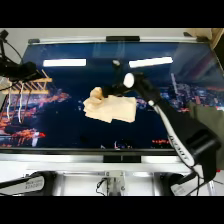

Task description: Fold the shirts.

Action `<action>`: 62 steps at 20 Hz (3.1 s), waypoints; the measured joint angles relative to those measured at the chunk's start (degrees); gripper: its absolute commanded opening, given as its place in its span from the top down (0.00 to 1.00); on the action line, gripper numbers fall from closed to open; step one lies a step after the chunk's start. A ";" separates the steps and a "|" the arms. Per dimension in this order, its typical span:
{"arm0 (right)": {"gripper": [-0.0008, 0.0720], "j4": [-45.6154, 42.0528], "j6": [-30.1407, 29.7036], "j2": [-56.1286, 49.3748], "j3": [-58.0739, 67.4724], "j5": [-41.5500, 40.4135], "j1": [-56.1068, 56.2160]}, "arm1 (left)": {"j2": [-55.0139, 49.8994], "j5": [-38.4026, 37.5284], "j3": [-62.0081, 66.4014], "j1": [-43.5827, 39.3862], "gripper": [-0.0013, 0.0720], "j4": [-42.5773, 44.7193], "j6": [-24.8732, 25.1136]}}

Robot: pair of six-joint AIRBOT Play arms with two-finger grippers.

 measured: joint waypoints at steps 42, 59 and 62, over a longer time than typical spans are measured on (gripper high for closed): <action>0.90 4.79 -8.24 24.20 7.37 33.40 -65.77 | 0.59 1.57 -8.90 -7.23 0.94 0.48 0.57; 0.63 -31.34 -5.03 38.49 -25.09 45.94 -72.32 | 0.59 1.70 -8.90 -7.26 0.94 0.07 4.70; 0.10 -32.06 -4.33 39.08 -30.64 45.33 -72.76 | 0.59 1.68 -8.90 -7.26 0.94 0.04 4.76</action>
